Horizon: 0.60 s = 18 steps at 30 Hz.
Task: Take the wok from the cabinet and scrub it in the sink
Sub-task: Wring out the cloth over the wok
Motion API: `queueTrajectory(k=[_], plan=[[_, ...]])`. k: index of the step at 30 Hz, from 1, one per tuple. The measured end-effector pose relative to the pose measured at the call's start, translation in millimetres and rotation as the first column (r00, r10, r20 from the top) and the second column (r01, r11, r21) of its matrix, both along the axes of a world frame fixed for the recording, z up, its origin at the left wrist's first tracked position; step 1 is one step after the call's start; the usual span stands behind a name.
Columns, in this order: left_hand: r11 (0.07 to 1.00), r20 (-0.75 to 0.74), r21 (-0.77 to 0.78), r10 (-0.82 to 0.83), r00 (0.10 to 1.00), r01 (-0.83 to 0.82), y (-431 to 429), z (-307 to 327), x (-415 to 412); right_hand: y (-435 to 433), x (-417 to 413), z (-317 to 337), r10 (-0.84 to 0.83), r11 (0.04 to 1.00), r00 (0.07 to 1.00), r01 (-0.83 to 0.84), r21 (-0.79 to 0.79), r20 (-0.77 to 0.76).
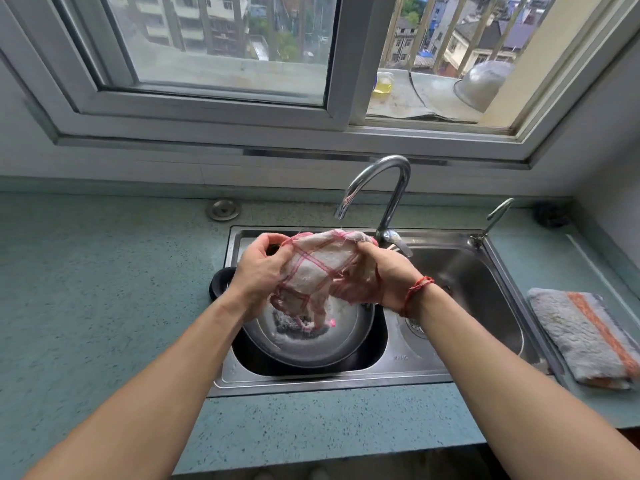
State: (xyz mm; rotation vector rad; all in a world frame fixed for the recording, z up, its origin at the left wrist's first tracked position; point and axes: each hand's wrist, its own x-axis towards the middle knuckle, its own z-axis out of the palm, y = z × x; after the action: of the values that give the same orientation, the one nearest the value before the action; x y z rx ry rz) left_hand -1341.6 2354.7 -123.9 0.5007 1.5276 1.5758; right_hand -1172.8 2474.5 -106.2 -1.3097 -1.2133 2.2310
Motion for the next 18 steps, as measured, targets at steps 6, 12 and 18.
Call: queueTrajectory(k=[6,12,18], plan=[[0.989,-0.012,-0.041,-0.143,0.99,0.142,-10,3,-13,-5,3,-18,0.091,0.993,0.996,-0.092,-0.067,-0.018],[0.995,-0.002,-0.095,-0.01,1.0,0.01,-12,-3,-23,5,14,-16,0.187,0.982,0.978,-0.183,-0.046,0.098],[0.999,0.135,-0.011,0.037,0.99,-0.036,-13,-3,-26,7,20,-27,0.053,0.997,0.995,-0.048,-0.066,0.079]])
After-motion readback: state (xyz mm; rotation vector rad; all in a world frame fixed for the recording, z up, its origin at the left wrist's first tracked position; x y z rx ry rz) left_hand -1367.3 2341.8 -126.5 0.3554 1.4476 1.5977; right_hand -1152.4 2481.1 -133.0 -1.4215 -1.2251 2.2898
